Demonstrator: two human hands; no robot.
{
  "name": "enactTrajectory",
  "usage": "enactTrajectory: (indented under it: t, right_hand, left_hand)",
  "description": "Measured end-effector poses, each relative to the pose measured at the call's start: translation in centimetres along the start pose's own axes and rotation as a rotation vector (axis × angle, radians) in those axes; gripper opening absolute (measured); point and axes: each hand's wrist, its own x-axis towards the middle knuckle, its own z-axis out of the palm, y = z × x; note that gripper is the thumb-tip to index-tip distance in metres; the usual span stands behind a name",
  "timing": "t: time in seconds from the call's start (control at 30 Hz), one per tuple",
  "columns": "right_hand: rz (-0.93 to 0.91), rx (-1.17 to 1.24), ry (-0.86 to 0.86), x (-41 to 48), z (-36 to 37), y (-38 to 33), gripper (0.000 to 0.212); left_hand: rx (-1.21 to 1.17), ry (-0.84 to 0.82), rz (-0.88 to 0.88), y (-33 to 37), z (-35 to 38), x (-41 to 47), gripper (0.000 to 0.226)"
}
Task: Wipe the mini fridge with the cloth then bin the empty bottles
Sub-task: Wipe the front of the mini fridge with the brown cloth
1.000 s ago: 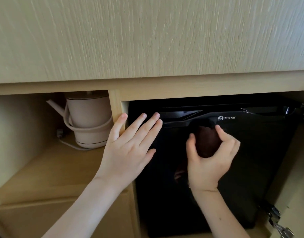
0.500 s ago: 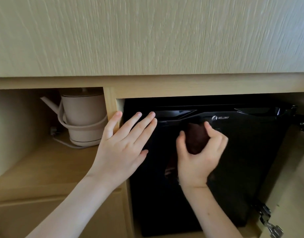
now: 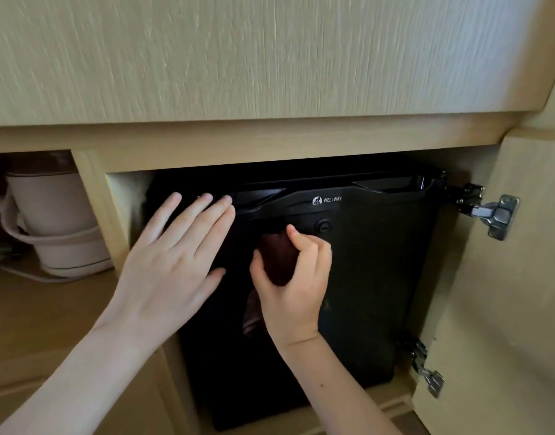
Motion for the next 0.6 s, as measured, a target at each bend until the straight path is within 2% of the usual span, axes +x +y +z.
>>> enactTrajectory:
  t: [0.13, 0.3, 0.4, 0.47, 0.57, 0.6]
  right_hand:
    - [0.088, -0.01, 0.044, 1.3, -2.1, 2.0, 0.052]
    - [0.073, 0.0, -0.026, 2.1, -3.3, 3.0, 0.054]
    - [0.101, -0.012, 0.011, 2.3, -4.0, 3.9, 0.052]
    - [0.204, 0.002, 0.143, 2.7, -4.9, 5.0, 0.05]
    - [0.561, 0.08, 0.461, 5.5, -6.8, 7.1, 0.047]
    - [0.65, 0.111, 0.521, 6.6, -7.3, 7.5, 0.045]
  left_hand:
    - [-0.211, -0.017, -0.024, 2.2, 1.2, 1.4, 0.09]
    - [-0.311, 0.057, -0.081, 3.0, 2.1, 2.6, 0.087]
    - [-0.352, 0.085, -0.093, 3.1, 2.3, 2.8, 0.085]
    - [-0.383, 0.1, -0.09, 3.1, 2.4, 2.8, 0.086]
    - [-0.412, 0.126, -0.109, 3.1, 2.4, 2.8, 0.085]
    - [-0.417, 0.134, -0.119, 3.1, 2.5, 2.7, 0.084]
